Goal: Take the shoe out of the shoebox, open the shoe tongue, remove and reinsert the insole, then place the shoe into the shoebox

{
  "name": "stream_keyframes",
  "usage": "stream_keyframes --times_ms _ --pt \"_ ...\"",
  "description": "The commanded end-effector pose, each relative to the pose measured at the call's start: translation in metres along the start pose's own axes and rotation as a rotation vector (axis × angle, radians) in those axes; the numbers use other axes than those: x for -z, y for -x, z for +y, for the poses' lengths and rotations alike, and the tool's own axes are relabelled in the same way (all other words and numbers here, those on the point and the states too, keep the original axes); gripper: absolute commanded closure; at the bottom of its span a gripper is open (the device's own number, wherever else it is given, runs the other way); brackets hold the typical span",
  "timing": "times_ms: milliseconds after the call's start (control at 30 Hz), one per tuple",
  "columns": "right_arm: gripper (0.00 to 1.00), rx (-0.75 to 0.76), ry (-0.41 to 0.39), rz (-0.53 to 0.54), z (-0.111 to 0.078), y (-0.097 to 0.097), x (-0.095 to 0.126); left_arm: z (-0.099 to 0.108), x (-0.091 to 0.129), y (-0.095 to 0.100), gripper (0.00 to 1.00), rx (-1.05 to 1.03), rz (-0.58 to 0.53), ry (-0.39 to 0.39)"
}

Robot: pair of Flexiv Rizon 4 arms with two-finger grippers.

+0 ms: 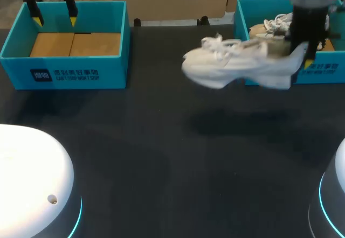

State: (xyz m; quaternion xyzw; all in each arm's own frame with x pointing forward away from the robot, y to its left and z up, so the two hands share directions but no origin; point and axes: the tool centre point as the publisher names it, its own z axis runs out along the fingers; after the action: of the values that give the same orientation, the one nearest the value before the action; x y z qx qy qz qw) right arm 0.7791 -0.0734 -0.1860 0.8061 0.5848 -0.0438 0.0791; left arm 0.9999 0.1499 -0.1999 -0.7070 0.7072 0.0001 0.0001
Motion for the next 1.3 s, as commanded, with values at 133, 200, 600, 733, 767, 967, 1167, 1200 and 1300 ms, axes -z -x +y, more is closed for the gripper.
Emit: stream_keyframes --times_ms 133,200,600,733,767,967,1167,1200,1300 --pt "1.0 0.024 0.039 0.016 -0.06 -0.029 -0.021 0.0 0.0 0.0 0.0 0.0 0.0 0.0" --pt "1.0 0.024 0.039 0.016 -0.06 -0.029 -0.021 0.0 0.0 0.0 0.0 0.0 0.0 0.0" --pt "1.0 0.024 0.039 0.016 -0.06 -0.029 -0.021 0.0 0.0 0.0 0.0 0.0 0.0 0.0" --pt "1.0 0.017 0.052 0.016 -0.064 -0.04 -0.022 0.0 0.0 0.0 0.0 0.0 0.0 0.0" --pt "1.0 0.032 0.058 0.014 -0.069 -0.049 -0.025 0.0 0.0 0.0 0.0 0.0 0.0 0.0" --pt "1.0 0.089 0.048 -0.017 -0.104 -0.099 -0.055 0.0 0.0 0.0 0.0 0.0 0.0 0.0" --pt "1.0 0.126 0.029 -0.015 -0.129 -0.13 -0.076 0.0 0.0 0.0 0.0 0.0 0.0 0.0" --pt "1.0 0.132 0.028 -0.018 -0.133 -0.136 -0.079 0.0 0.0 0.0 0.0 0.0 0.0 0.0" --pt "1.0 0.151 0.021 -0.011 -0.141 -0.147 -0.084 0.0 0.0 0.0 0.0 0.0 0.0 0.0"
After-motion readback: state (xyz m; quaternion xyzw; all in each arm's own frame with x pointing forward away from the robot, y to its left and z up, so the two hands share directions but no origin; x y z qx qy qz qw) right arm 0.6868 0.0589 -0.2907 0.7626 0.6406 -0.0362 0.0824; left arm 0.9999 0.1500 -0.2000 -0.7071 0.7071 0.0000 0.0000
